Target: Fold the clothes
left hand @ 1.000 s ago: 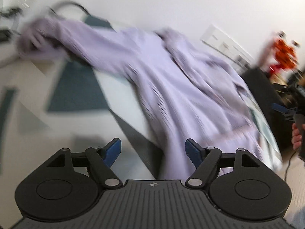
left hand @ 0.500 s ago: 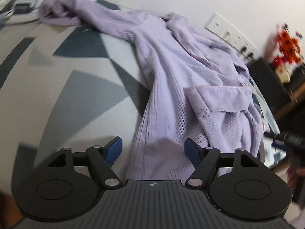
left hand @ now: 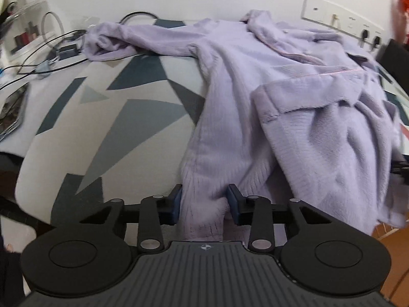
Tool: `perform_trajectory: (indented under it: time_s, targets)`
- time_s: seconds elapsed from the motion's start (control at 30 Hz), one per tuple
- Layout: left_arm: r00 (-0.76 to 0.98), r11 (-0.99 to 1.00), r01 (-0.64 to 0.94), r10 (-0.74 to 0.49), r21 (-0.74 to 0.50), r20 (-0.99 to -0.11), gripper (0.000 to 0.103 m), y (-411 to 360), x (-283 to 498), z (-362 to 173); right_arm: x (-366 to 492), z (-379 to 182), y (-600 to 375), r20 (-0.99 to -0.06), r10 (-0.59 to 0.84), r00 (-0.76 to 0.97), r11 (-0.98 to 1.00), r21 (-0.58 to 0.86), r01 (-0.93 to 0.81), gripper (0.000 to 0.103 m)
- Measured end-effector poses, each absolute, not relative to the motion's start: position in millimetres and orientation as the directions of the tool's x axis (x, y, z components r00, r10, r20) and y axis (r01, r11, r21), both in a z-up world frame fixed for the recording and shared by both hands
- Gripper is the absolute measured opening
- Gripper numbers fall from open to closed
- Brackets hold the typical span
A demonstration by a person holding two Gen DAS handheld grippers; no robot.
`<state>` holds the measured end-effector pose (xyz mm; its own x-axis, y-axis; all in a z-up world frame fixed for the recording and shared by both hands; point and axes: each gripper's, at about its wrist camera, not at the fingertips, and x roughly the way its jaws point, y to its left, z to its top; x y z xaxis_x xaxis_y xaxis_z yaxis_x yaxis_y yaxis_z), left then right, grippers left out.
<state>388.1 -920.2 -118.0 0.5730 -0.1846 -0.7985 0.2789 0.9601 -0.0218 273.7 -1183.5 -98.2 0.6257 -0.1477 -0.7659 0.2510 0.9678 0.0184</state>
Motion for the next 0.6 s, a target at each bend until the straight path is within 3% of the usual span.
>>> perform_trajectory:
  time_s: [0.07, 0.17, 0.27, 0.4, 0.43, 0.5, 0.53, 0.6]
  targets:
    - [0.569, 0.966, 0.258, -0.178, -0.031, -0.803, 0.038, -918.2, 389.8, -117.5, 267.1, -92.5, -1205.4, -0.757, -0.143, 0.638, 0.962, 0.046, 0.270, 0.017]
    - [0.565, 0.969, 0.247, -0.160, -0.019, -0.810, 0.039, -919.9, 388.8, -116.1, 252.0, -86.3, -1246.8, -0.738, -0.240, 0.631, 0.919, 0.036, 0.392, 0.009]
    - [0.566, 0.974, 0.225, -0.138, -0.009, -0.812, 0.039, -923.1, 388.2, -116.0, 233.5, -80.7, -1301.5, -0.706, -0.457, 0.541, 0.760, 0.006, 0.649, 0.010]
    - [0.561, 0.980, 0.200, -0.125, -0.012, -0.819, 0.039, -925.0, 388.7, -115.4, 214.7, -61.4, -1331.2, -0.663, -0.566, 0.490, 0.615, 0.057, 0.786, 0.012]
    - [0.558, 0.980, 0.196, -0.124, -0.015, -0.820, 0.040, -924.6, 389.3, -115.4, 213.0, -57.4, -1331.4, -0.652, -0.571, 0.499, 0.601, 0.082, 0.795, 0.019]
    - [0.554, 0.981, 0.191, -0.126, -0.022, -0.823, 0.043, -922.8, 390.7, -115.7, 215.1, -53.2, -1324.5, -0.647, -0.546, 0.532, 0.622, 0.113, 0.775, 0.046]
    - [0.552, 0.982, 0.188, -0.126, -0.025, -0.824, 0.045, -921.7, 391.5, -116.0, 219.1, -53.1, -1317.2, -0.653, -0.514, 0.557, 0.656, 0.119, 0.745, 0.073]
    - [0.550, 0.982, 0.185, -0.125, -0.026, -0.825, 0.053, -919.0, 392.7, -116.9, 227.9, -53.5, -1296.9, -0.650, -0.452, 0.610, 0.732, 0.120, 0.670, 0.077]
